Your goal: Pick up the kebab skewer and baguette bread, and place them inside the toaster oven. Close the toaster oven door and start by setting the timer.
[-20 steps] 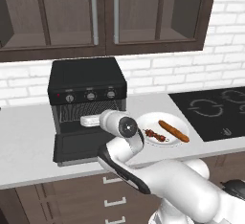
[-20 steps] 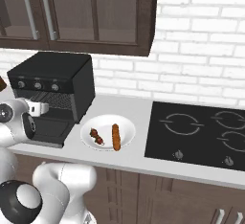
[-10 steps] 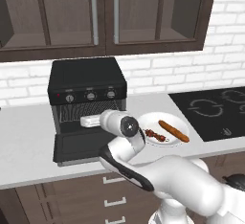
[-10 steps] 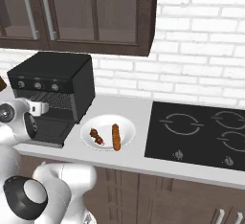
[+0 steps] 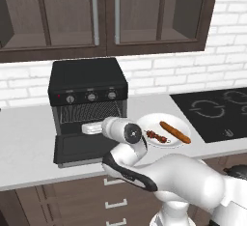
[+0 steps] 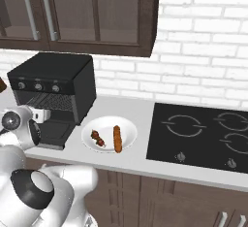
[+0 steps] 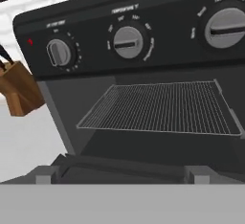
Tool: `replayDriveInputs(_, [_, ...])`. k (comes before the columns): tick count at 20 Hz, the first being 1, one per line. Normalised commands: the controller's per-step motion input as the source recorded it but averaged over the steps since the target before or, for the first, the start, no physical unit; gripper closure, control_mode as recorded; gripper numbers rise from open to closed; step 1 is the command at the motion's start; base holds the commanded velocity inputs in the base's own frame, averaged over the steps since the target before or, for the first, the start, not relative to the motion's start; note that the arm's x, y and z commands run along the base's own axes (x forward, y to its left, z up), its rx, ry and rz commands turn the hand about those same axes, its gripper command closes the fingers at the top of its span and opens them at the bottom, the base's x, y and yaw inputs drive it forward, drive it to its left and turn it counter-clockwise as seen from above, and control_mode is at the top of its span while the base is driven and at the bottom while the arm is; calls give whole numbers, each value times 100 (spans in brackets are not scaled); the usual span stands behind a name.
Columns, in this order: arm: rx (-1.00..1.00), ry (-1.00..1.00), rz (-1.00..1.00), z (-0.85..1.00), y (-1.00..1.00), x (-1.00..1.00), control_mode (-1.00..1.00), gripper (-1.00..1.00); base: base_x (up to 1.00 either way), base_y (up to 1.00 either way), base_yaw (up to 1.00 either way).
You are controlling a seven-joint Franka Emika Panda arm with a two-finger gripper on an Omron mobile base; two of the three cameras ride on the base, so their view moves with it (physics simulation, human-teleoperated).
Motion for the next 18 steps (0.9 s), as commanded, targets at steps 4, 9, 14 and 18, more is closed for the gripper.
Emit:
replayDriveInputs(4, [5, 0, 1, 0, 0, 22, -100, -100, 0, 0, 0])
replayDriveInputs(9, [4, 0, 0, 0, 0, 43, -100, -100, 0, 0, 0])
replayDriveInputs(14, [0, 0, 0, -1, 0, 15, -100, -100, 0, 0, 0])
replayDriveInputs(18, [0, 0, 0, 0, 0, 0, -100, -100, 0, 0, 0])
